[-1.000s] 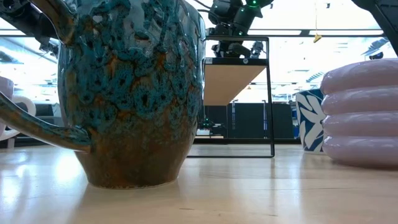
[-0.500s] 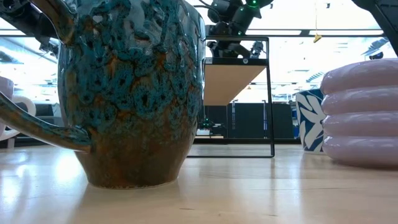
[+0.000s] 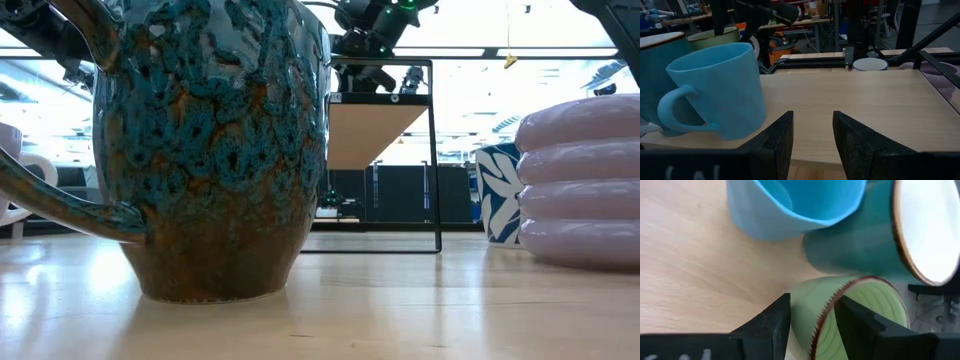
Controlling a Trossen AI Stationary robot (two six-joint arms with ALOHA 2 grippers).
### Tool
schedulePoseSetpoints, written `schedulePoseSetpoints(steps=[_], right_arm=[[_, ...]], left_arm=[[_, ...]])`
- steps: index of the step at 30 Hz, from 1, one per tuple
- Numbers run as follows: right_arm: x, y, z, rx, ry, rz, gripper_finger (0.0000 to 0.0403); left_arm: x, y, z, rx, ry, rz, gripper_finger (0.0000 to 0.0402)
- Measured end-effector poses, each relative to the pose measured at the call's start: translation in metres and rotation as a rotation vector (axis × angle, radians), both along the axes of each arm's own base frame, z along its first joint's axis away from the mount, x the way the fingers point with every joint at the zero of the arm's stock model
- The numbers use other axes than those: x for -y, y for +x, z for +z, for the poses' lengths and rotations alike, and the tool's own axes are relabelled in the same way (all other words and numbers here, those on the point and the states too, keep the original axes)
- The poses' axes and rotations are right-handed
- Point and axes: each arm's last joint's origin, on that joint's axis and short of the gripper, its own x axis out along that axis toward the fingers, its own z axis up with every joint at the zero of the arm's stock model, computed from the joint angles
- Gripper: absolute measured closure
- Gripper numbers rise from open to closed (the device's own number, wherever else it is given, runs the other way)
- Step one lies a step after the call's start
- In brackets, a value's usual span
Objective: Place coffee mugs
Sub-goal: Put the green mug on the shelf
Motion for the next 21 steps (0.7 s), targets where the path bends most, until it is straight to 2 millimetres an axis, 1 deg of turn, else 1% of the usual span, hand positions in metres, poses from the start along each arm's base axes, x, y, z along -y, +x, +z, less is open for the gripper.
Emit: schedulePoseSetpoints(steps=[6,11,16,21], right_arm=[[-0.003,-0.004,0.008,0.021,-0.002,-0.062,0.0212],[-0.012,-0.007,0.016,0.023,-0.055,-0.12,0.0188],[-0.025,-0.012,0.025,0.01,-0.106,-0.187,0.0182],[-0.035,-0.026,0.04,0.068,-0.064,-0.272,0.0183]], left_arm=[[0.0,0.0,0.0,0.0,0.0,0.0,0.0258],[0.0,0.0,0.0,-0.001,0.0,0.0,0.0258],[0.0,0.0,0.0,-0.005,-0.001,0.0,0.0258],[0.0,0.0,-0.001,-0.008,-0.001,0.0,0.0258]])
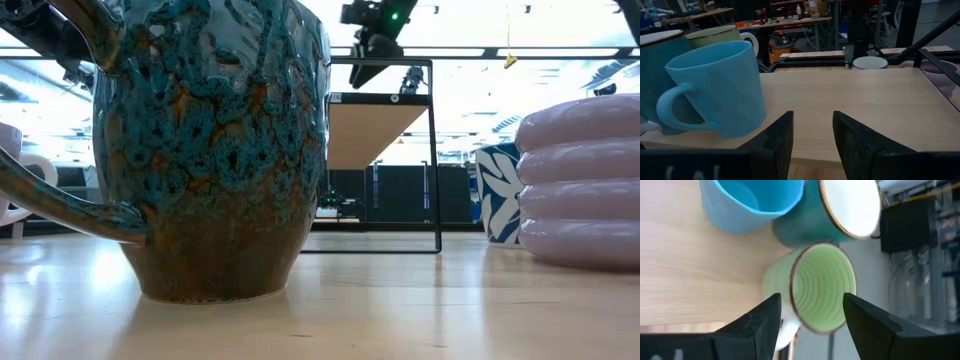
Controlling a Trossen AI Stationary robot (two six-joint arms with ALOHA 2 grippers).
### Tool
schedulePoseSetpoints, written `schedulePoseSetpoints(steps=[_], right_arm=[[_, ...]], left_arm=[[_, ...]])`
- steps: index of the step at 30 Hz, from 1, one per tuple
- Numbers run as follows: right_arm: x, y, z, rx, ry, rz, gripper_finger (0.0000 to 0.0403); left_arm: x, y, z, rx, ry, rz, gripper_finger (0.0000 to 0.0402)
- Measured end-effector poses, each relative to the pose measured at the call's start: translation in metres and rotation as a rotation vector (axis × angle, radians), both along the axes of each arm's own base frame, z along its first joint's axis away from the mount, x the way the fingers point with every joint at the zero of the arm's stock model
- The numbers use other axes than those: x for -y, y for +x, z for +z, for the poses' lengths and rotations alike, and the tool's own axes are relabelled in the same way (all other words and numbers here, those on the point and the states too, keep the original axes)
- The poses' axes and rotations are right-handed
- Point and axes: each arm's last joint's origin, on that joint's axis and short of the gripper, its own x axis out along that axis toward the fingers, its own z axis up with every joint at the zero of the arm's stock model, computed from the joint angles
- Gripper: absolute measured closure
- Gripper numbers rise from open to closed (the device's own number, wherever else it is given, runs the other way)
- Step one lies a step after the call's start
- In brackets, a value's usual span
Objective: Place coffee mugs
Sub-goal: Put the green mug on the shelf
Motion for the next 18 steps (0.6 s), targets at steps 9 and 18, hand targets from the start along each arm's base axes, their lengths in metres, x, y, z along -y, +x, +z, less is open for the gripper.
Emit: schedulePoseSetpoints(steps=[9,18], right_arm=[[-0.013,-0.032,-0.026,0.089,0.023,-0.153,0.0184],[-0.015,-0.055,-0.071,0.359,-0.051,-0.161,0.0184]], left_arm=[[0.0,0.0,-0.001,-0.009,0.005,-0.001,0.0258],[0.0,0.0,-0.001,-0.008,0.006,-0.001,0.0258]])
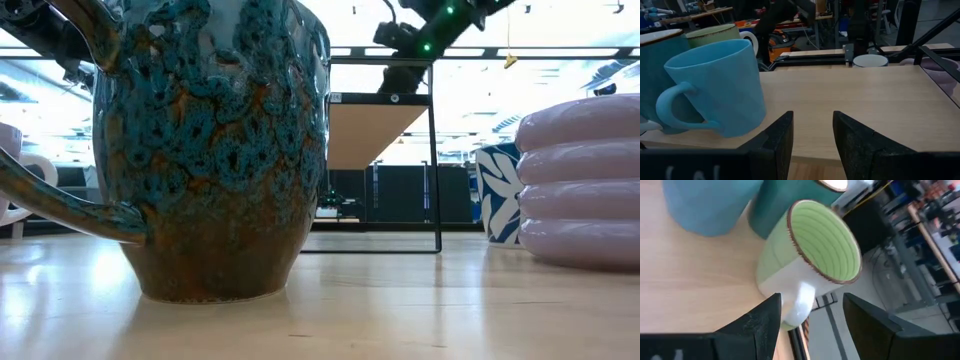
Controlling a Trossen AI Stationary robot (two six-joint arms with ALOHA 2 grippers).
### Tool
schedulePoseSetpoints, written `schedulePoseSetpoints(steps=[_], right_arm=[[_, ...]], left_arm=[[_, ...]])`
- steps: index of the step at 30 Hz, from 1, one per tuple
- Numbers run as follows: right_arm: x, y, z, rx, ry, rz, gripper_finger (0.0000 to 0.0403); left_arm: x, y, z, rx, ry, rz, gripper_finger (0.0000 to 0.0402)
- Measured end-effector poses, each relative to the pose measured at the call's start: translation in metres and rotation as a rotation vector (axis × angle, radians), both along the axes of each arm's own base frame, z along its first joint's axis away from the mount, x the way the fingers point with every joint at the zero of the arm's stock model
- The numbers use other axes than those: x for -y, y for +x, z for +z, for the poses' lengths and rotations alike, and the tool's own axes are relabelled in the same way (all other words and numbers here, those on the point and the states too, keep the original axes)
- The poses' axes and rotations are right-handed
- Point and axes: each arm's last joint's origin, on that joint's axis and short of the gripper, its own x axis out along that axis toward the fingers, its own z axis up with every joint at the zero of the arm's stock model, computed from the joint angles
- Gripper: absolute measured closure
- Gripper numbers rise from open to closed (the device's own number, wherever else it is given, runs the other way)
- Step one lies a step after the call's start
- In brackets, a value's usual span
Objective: Place coffee mugs
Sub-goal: Put the green mug on the shelf
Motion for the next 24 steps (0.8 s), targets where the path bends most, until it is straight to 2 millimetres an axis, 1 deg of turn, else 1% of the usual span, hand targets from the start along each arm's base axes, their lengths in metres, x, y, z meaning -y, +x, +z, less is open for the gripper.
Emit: schedulePoseSetpoints(steps=[4,7,10,16,24], right_arm=[[0.007,-0.005,-0.016,0.037,-0.009,-0.014,0.0184],[0.014,-0.008,-0.021,0.066,-0.01,-0.013,0.0184],[0.021,-0.009,-0.028,0.048,-0.016,-0.041,0.0184],[0.035,-0.016,-0.027,0.045,-0.027,-0.052,0.0184],[0.05,-0.022,-0.027,0.096,0.012,0.049,0.0186]], left_arm=[[0.0,0.0,0.0,0.0,0.0,0.0,0.0258],[0.0,0.0,0.0,-0.001,0.003,0.0,0.0258],[0.0,0.0,0.0,-0.001,0.003,-0.001,0.0258],[0.0,0.0,0.0,-0.002,0.007,-0.001,0.0258],[0.0,0.0,0.0,-0.004,0.015,-0.002,0.0258]])
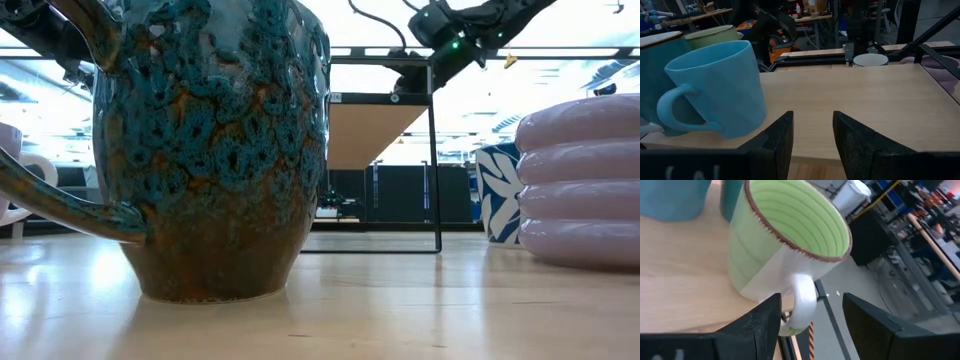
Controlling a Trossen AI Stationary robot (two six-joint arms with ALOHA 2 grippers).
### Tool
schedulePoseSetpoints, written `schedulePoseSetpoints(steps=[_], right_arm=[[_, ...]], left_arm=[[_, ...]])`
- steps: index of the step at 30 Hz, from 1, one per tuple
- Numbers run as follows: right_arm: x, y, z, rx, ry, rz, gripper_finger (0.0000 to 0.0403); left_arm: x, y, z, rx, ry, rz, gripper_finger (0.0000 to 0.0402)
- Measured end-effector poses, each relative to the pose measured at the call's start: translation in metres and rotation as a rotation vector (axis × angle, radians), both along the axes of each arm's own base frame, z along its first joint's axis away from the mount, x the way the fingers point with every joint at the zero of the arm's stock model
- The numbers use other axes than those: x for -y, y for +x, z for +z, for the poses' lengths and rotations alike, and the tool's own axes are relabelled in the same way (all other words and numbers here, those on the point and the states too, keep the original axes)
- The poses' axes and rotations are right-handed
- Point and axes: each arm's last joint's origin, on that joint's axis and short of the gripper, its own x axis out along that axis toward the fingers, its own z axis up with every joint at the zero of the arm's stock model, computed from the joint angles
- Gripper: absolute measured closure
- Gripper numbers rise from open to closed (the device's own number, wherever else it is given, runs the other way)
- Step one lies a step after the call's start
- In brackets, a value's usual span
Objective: Place coffee mugs
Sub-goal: Put the green mug on the shelf
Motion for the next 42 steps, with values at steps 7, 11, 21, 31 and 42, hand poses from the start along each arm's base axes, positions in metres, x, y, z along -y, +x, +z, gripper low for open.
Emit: schedulePoseSetpoints(steps=[7,11,21,31,42], right_arm=[[0.014,0.003,-0.011,-0.013,0.036,0.074,0.0201],[0.022,0.001,-0.008,0.024,0.089,0.132,0.0206],[0.039,-0.015,-0.005,0.112,0.143,0.25,0.0221],[0.047,-0.013,-0.009,0.141,0.159,0.266,0.0237],[0.055,-0.015,-0.013,0.17,0.179,0.275,0.0253]], left_arm=[[0.0,0.0,0.001,0.007,0.003,-0.001,0.0258],[0.0,0.0,0.001,0.006,0.004,-0.001,0.0258],[0.0,0.0,0.001,0.011,0.015,-0.002,0.0258],[0.0,0.0,0.003,0.025,0.017,-0.002,0.0258],[0.0,0.0,0.003,0.024,0.017,-0.004,0.0258]])
